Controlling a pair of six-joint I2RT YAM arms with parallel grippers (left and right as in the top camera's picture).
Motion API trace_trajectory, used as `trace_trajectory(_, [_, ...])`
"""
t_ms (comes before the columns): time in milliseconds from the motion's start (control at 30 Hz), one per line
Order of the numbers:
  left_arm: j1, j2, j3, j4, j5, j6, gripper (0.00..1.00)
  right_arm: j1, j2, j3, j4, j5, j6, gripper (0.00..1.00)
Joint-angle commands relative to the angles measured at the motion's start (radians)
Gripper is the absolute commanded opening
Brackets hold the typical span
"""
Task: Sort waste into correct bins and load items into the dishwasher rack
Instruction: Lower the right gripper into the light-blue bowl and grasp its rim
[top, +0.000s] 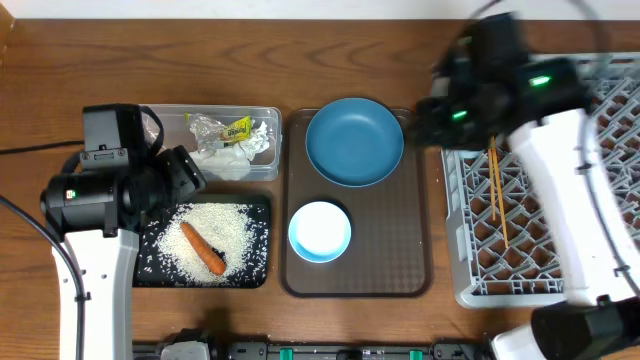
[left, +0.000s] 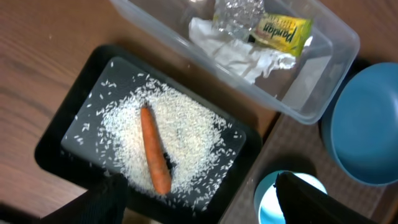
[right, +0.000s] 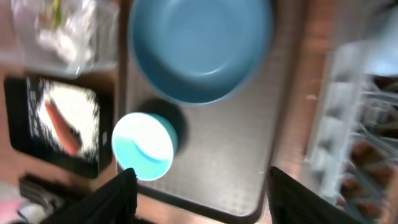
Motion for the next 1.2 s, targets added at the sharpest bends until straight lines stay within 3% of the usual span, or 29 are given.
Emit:
trace_trajectory(0, [0.005,0.001,0.011,-0.009,-0.009,-0.005,0.8,0.116,-0.003,-0.076,0.04,0.085,0.045,0.69])
trace_trajectory(333, [0.005,0.001,0.011,-0.011,-0.008,-0.005,0.8,0.36,-0.003,-0.443,0.371,0.1,0.175,0.59])
trace_trajectory(700, [0.005,0.001,0.011,-0.011,-0.008,-0.005,0.8,0.476,-0.003,-0.758,0.737,0.143,0.177,0.5])
trace_trajectory(900, [0.005,0.001,0.011,-0.011,-0.008,-0.005,0.8,0.48,-0.003,-0.83,0.815,0.183,0.177,0.55])
trace_trajectory(1167, [0.005,0.001,0.011,-0.011,-0.008,-0.005,0.8,0.475,-0.005,-0.777,0.809,0.175,0.151,0.59])
